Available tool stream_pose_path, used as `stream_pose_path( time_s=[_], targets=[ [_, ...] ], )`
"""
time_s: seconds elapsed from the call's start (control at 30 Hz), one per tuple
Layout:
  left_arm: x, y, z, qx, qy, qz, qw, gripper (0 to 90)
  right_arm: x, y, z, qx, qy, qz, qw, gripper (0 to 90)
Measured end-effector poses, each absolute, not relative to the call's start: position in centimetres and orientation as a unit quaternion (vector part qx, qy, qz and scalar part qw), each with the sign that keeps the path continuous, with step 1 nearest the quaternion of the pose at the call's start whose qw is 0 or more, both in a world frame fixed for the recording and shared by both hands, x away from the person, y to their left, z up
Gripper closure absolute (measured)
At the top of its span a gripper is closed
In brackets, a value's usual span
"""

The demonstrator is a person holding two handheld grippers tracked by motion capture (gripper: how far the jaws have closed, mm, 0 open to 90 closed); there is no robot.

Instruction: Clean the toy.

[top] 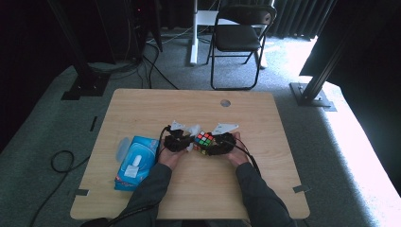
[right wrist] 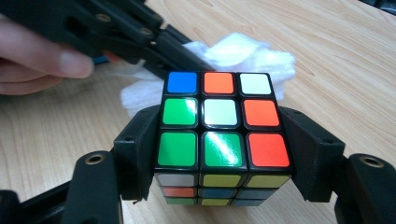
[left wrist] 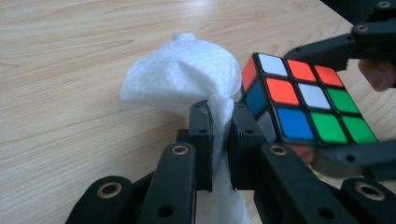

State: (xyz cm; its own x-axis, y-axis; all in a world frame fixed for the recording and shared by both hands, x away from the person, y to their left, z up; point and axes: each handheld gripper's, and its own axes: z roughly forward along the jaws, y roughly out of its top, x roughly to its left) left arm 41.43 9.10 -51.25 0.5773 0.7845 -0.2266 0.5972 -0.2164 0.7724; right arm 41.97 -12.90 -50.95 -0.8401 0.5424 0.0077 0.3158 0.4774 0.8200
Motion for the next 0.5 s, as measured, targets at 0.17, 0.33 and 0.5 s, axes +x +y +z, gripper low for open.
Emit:
stream_pose_path(
  time_s=[0.17, 0.33, 0.5],
  targets=[
    [40.9, 9.2, -51.1, 0.771, 0.446, 0.109, 0.442, 81.8, 42.2, -13.1, -51.0, 0.269, 0.846, 0.441, 0.134, 34.2],
    [40.2, 9.1, -50.9, 0.773, 0.439, 0.111, 0.445, 81.9, 42.3, -13.3, -51.0, 0.278, 0.843, 0.438, 0.141, 34.2],
    [39.6, 9.1, -50.7, 0.773, 0.432, 0.109, 0.451, 81.8, 42.3, -13.2, -51.1, 0.285, 0.841, 0.438, 0.142, 34.2]
  ],
)
